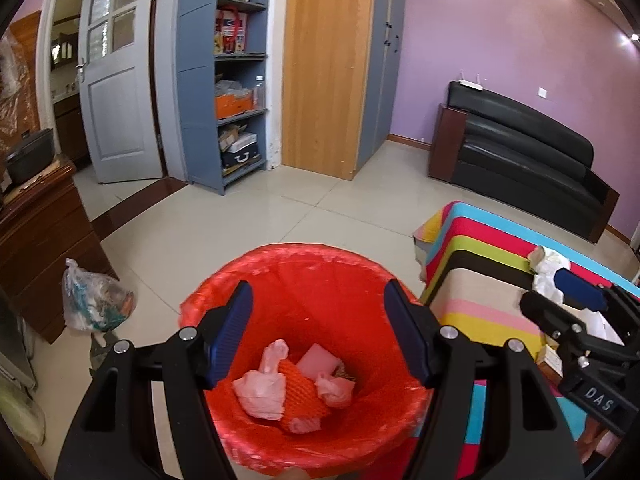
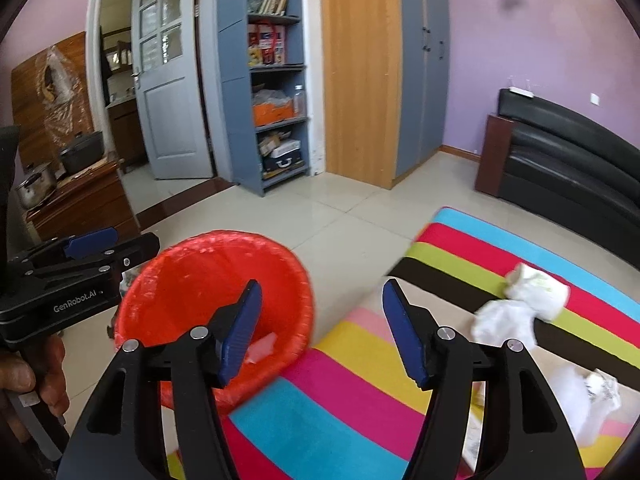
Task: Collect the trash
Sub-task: 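Move both tools back over the bed and grasp the QR-code box with the left gripper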
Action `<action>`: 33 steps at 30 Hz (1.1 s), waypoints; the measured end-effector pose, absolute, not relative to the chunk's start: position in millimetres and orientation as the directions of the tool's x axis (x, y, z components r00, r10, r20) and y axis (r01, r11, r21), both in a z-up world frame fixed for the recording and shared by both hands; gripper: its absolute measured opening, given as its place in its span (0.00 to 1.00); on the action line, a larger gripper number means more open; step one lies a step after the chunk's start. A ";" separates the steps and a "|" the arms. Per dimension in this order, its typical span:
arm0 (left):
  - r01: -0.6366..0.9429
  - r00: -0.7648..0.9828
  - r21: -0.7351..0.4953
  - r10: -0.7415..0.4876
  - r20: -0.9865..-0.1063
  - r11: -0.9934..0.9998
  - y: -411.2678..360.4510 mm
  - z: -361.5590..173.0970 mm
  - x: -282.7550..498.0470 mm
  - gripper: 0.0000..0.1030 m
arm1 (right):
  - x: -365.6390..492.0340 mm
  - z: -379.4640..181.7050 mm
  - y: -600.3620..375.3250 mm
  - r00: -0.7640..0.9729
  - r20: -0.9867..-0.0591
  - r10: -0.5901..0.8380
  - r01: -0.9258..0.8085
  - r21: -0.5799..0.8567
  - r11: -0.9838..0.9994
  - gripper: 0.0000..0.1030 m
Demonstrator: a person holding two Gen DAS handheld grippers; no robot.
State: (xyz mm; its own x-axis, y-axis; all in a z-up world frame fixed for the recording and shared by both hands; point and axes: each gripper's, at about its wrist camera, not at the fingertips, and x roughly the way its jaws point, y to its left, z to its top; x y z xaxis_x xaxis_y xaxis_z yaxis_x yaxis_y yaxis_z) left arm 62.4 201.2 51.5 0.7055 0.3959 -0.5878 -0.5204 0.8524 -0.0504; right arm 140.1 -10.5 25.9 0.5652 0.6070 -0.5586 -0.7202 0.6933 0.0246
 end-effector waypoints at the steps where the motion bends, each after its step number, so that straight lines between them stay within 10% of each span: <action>1: -0.512 0.710 -0.048 0.391 -0.586 0.858 196.3 51.1 65.3 0.64 | 141.7 26.5 -18.5 0.574 -0.557 0.601 -0.711 0.026 0.703 0.60; 33: -0.142 0.767 -0.016 0.100 -0.633 0.990 43.1 10.6 143.9 0.77 | 177.8 23.2 -195.7 0.727 -0.550 0.411 -0.448 0.074 0.891 0.68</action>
State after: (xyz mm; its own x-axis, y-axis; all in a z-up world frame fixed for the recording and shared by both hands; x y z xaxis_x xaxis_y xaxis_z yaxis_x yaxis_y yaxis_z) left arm 143.9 43.1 10.6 0.7674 0.0996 -0.6334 -0.1418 0.9898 -0.0162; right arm 177.8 -195.7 23.2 0.7273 0.4110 -0.5496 -0.4479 0.8911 0.0737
